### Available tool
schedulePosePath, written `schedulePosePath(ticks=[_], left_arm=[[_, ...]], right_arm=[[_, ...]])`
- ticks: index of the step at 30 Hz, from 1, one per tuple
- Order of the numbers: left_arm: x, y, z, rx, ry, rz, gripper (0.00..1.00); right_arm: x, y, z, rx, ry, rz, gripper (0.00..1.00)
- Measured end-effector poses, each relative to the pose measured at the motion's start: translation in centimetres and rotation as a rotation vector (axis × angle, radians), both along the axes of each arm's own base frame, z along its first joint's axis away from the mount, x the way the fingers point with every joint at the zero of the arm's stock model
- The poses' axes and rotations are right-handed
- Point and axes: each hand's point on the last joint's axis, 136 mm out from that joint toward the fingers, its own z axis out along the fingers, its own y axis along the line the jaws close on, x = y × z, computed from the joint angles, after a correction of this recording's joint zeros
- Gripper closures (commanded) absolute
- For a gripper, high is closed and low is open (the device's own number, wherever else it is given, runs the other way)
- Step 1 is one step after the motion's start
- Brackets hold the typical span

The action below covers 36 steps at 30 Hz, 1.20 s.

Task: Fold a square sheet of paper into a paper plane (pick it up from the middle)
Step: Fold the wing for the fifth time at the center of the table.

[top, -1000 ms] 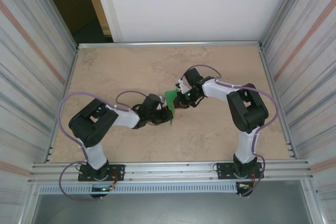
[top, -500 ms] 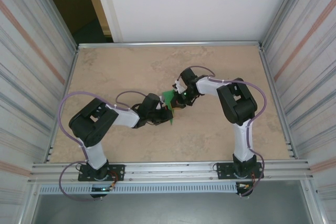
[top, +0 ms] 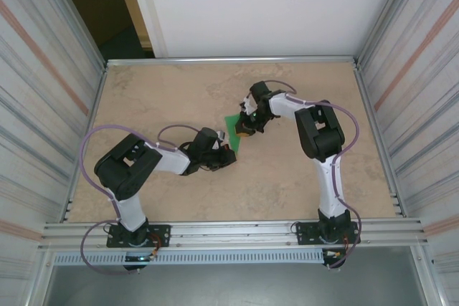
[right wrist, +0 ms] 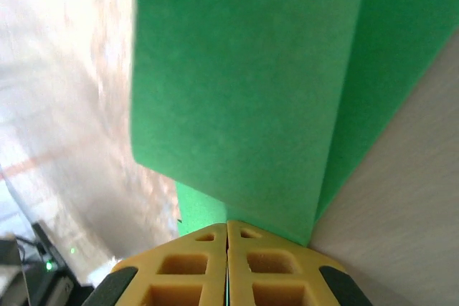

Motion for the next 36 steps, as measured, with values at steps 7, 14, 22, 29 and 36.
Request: schedulePosePath(ticks=[7,14,22,29,36], left_arm=[[0.0,-0.1,0.1,-0.009,0.001,-0.003,1.0],[-1.5,1.2,0.7,0.052,0.019,-0.028,0.99],[-0.3,0.4,3.3,0.04,-0.048,-0.038,1.0],[0.5,-0.5,0.7,0.075,-0.008,-0.043,1.0],[0.5,-0.4,0.3,0.083,-0.006,-0.035,1.0]], right_arm=[[5.4,-2.0,0.2,-0.001,-0.079,-0.09,0.91],[3.0,-1.8,0.0,-0.013,-0.086,-0.088,0.91],[-6.4,-0.5,0.0,-0.065,0.019,-0.084,0.91],[-8.2,0.0,0.0,-0.061,0.049,-0.134,0.92],[-7.7,0.1,0.7,-0.04,0.036,-0.15,0.9]])
